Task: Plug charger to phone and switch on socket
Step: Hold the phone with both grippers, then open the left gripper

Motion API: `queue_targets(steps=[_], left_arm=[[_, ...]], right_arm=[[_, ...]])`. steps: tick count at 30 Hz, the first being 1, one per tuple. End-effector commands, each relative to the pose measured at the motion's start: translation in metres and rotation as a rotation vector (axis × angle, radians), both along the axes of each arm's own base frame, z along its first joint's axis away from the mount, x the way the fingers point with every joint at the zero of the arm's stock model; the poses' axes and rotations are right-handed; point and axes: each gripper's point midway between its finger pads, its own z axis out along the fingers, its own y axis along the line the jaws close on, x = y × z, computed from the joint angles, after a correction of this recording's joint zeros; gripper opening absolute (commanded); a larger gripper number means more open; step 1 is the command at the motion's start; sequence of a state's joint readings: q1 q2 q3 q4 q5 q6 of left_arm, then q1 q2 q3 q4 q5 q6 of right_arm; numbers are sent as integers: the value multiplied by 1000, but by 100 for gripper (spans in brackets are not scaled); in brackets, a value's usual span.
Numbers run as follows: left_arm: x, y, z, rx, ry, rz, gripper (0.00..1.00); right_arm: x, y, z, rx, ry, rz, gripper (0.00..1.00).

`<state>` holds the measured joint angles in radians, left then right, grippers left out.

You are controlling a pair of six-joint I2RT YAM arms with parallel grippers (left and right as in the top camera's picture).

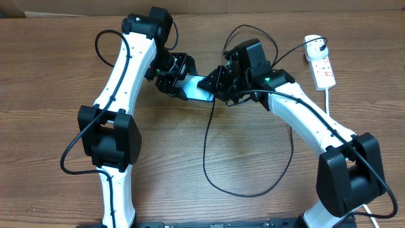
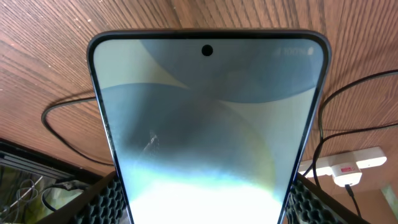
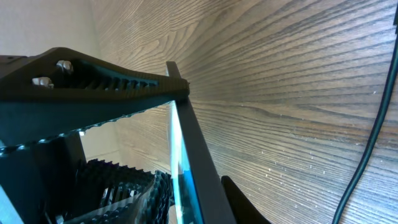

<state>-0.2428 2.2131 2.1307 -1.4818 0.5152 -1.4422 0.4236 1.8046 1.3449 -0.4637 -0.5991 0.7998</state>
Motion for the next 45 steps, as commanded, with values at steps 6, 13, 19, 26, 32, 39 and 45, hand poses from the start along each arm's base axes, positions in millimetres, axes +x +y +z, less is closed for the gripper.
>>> queue_targets(steps=[6, 13, 19, 26, 32, 39, 45], left_arm=[[1, -11, 13, -57, -5, 8, 4], [1, -11, 13, -57, -4, 8, 4], [1, -11, 13, -57, -3, 8, 4], [1, -11, 13, -57, -4, 8, 4], [1, -11, 13, -57, -4, 7, 4], [1, -11, 13, -58, -8, 0, 4], [1, -11, 13, -59, -11, -6, 4]], right_arm=[[-3, 6, -2, -9, -5, -1, 22], [-2, 6, -1, -8, -6, -1, 14], [-2, 6, -1, -8, -7, -1, 9], [-2, 6, -1, -7, -10, -1, 5], [-1, 7, 0, -4, -14, -1, 4], [-1, 7, 0, -3, -17, -1, 4], [-1, 7, 0, -3, -16, -1, 4]])
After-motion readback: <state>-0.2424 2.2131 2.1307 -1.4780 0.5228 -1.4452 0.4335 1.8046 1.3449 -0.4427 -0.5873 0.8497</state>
